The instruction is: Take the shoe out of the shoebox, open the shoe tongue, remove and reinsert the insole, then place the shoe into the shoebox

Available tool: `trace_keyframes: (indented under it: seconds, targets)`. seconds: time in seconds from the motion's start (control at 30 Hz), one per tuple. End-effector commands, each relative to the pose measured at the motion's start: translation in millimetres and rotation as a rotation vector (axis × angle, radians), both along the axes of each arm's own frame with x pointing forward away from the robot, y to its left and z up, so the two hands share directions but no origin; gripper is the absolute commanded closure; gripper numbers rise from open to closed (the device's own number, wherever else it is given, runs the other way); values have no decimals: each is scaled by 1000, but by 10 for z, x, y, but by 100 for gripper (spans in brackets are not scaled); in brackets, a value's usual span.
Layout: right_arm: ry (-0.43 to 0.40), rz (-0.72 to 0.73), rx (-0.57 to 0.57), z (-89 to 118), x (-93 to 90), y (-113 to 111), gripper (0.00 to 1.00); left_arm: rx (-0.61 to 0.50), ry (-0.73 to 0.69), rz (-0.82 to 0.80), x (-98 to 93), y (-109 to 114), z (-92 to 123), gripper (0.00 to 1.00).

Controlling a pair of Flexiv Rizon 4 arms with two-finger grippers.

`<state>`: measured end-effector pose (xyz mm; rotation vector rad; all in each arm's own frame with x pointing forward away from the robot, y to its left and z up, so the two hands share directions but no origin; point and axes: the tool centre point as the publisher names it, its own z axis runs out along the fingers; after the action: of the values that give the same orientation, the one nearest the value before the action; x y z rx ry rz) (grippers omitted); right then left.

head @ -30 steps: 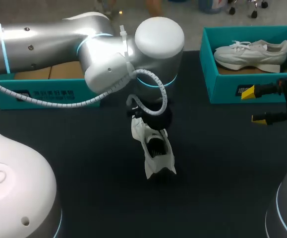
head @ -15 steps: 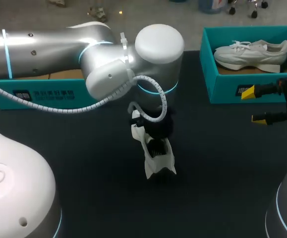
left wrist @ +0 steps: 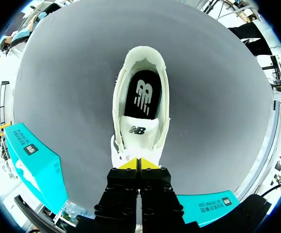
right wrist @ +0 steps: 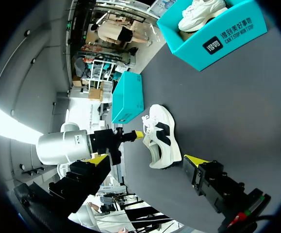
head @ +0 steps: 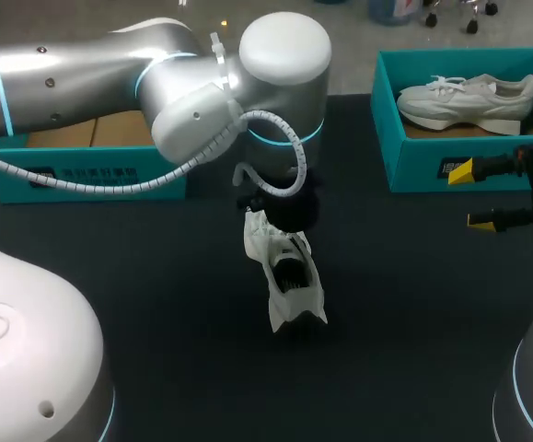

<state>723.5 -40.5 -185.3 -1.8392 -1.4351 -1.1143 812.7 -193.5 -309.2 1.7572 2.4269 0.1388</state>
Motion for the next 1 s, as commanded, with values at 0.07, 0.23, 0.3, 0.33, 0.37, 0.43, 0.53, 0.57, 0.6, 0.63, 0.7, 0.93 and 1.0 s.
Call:
trace_keyframes:
  seconds: [0.07,0.23,0.3,0.33,0.37,0.43,0.53,0.57,0.6,0.63,0.7,0.93,1.0]
  targets:
    - [2,-1,-3,0,-2,4,0,-33,66,-38,30,32,-1,100]
    - [2,-1,-3,0,-2,4,0,-3,126,-101,-63,-3,-168,100]
    - [2,-1,-3,0,-2,4,0,2,140,-140,-104,17,-192,100]
    - [2,-1,-3,0,-2,4,0,10,138,-146,-112,31,-197,100]
    - [2,-1,-3,0,-2,4,0,19,134,-149,-114,46,-204,100]
    - [2,-1,-3,0,-2,4,0,28,138,-166,-123,75,-207,100]
    - [2,-1,-3,0,-2,4,0,50,124,-157,-131,106,-212,100]
    - [2,-1,-3,0,-2,4,0,46,125,-155,-132,115,-202,100]
    - [2,-1,-3,0,-2,4,0,34,116,-144,-130,127,-175,100]
    - [2,-1,-3,0,-2,4,0,31,108,-134,-124,134,-155,100]
    - [2,-1,-3,0,-2,4,0,5,99,-105,-103,139,-110,100]
    - [2,-1,-3,0,-2,4,0,13,113,7,-214,60,-62,100]
    - [2,-1,-3,0,-2,4,0,4,156,91,-258,51,-47,100]
